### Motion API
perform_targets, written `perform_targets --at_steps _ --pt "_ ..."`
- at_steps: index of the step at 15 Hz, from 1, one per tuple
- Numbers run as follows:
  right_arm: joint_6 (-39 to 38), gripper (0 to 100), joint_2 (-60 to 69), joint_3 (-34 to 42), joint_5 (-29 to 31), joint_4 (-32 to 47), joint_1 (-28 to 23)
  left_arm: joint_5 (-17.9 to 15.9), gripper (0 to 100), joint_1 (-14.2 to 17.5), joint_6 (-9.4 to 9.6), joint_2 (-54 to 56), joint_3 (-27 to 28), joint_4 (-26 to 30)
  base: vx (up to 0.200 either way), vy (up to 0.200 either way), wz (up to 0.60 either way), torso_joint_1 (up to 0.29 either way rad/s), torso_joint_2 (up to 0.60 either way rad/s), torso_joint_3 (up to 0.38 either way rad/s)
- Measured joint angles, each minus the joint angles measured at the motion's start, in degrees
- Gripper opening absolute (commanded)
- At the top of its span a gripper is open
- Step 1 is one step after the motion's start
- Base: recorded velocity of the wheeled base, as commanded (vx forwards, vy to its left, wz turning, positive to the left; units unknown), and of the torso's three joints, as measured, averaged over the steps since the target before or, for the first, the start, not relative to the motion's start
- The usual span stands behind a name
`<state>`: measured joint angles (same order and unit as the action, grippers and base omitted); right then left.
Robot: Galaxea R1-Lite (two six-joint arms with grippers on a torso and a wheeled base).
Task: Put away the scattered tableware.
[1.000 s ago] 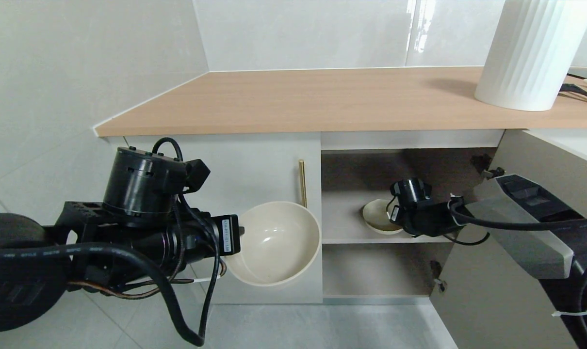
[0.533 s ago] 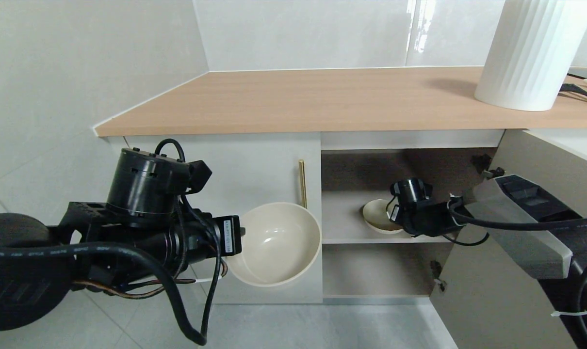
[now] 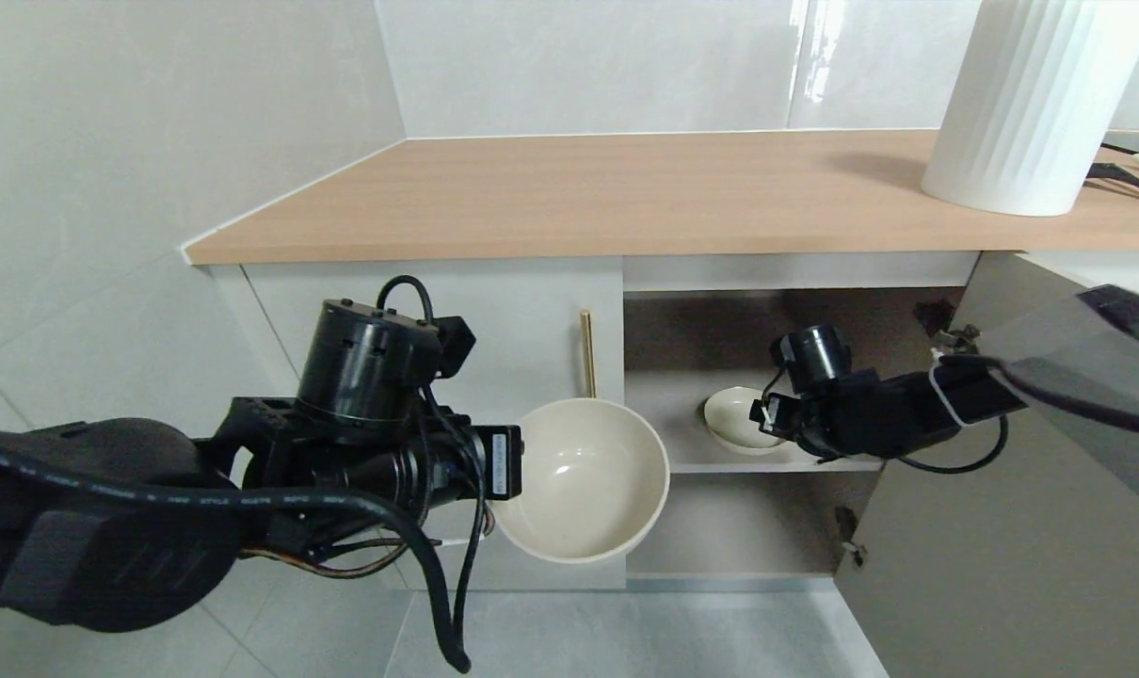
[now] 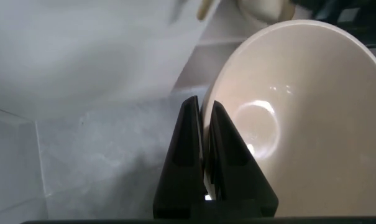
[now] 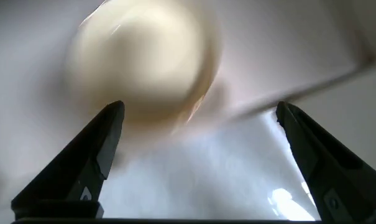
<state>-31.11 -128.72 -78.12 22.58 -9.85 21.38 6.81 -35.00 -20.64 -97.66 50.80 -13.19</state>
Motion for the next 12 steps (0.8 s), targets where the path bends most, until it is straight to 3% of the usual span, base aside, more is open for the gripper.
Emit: perform_targets --at_steps 2,6,8,12 --pt "3.06 100 8.27 7.80 -4.38 0.15 3.06 0.51 0 -2.04 1.10 -1.79 -0.26 -0.18 0.000 0.000 0.00 0.000 0.00 0.000" --pt "10.03 100 25.14 19.10 -12.29 3.95 12.11 4.13 0 -5.90 1.02 -7.61 0.61 -0.44 0.000 0.000 0.00 0.000 0.00 0.000" --pt "11.11 100 29.79 21.28 -13.56 7.50 16.74 4.64 0 -7.25 1.01 -9.42 0.79 -2.51 0.000 0.000 0.00 0.000 0.00 0.000" --pt "10.97 100 28.96 22.00 -13.69 7.89 19.69 5.55 0 -8.87 0.99 -10.83 0.79 -4.07 0.000 0.000 0.00 0.000 0.00 0.000"
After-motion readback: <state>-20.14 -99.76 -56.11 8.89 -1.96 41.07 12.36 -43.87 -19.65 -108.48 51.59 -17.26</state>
